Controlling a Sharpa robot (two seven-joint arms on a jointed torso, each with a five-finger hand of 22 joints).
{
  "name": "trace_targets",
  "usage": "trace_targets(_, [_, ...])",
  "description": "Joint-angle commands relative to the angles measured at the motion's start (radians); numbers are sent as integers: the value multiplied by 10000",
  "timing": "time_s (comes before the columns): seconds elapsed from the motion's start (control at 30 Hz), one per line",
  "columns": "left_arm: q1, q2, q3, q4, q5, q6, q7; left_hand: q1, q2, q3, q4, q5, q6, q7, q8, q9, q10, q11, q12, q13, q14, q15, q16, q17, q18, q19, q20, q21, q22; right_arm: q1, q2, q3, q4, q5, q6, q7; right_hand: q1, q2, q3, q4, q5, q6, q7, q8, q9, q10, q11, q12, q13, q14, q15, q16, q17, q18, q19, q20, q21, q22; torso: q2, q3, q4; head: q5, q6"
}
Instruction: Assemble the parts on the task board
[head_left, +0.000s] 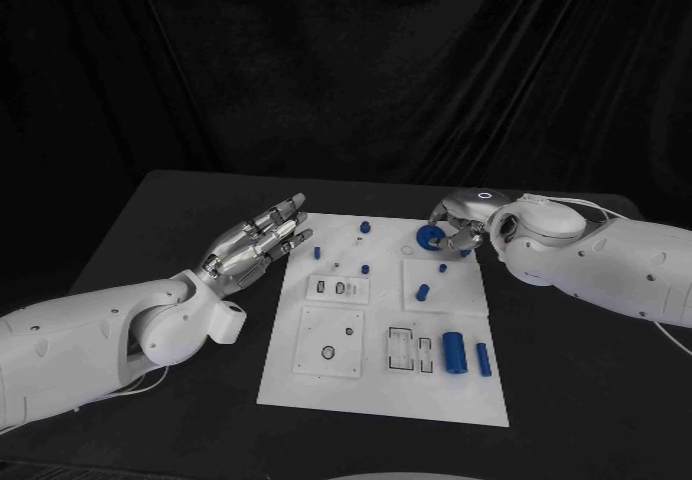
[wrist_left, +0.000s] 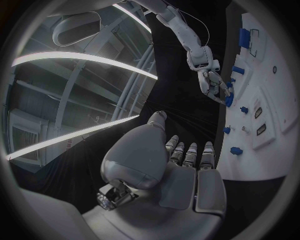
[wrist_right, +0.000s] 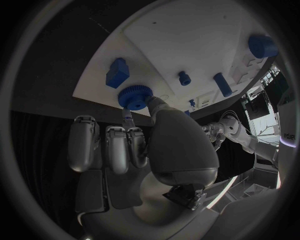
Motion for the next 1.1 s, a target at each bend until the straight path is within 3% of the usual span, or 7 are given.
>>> trace_targets(0.03, [13, 7, 7, 26, 45, 151, 453, 23, 33, -6, -42, 69, -65, 32, 7, -5, 23, 77, -34, -16, 32, 74, -65, -16, 67, 30, 67, -59, -17, -70, 14, -7, -46, -32, -30, 114, 162, -11, 78, -159, 509, 123, -1, 90, 76, 1067, 76, 35, 2632, 1067, 78, 27, 2633, -147, -16, 74, -62, 845, 0, 2, 5, 17, -15])
trace_targets(0.2, [13, 0, 7, 27, 45, 160, 439, 23, 33, -6, -42, 69, -65, 32, 7, -5, 23, 77, -34, -16, 32, 74, -65, -16, 67, 30, 67, -59, -17, -98, 2, -7, -41, -32, -38, 190, 406, -73, 498, -554, 1611, 348, 7, 231, 268, 1067, 81, 35, 2632, 1067, 81, 27, 2633, -132, -46, 75, -134, 830, 0, -4, 10, 36, -20])
trace_targets(0.33, [12, -4, 7, 30, 45, 167, 431, 23, 33, -6, -42, 69, -65, 32, 7, -5, 23, 77, -34, -16, 32, 74, -65, -16, 67, 30, 67, -59, -17, -105, -35, -7, 19, -32, -94, 267, 530, -89, 724, -777, 1815, 485, 27, 319, 383, 1067, 106, 35, 2632, 1067, 97, 27, 2633, -130, -52, 87, -158, 835, -3, 1, -8, 48, -22])
trace_targets(0.77, [11, -22, 7, 44, 45, 178, 392, 21, 36, 1, -57, 74, -69, 34, 6, -5, 23, 79, -34, -16, 32, 105, -65, -16, 65, 30, 87, -59, -17, -72, -247, -5, 609, -31, -510, 438, 456, -102, 866, -1029, 1154, 827, 41, 551, 678, 1067, 225, 35, 2632, 1067, 186, 27, 2633, -146, -11, 155, -148, 896, -13, 1, -30, 95, -37])
trace_targets(1.1, [11, -31, 7, 48, 45, 188, 349, 15, 30, 6, -82, 75, -75, 29, 5, -5, 23, 77, -34, -16, 32, 155, -65, -16, 58, 30, 116, -59, -17, 263, -211, -4, 1085, -31, -695, 537, 376, -112, 850, -1038, 1000, 925, 44, 604, 754, 1067, 259, 35, 2632, 1067, 219, 27, 2633, -164, 41, 189, -93, 957, -14, -10, -8, 97, -55])
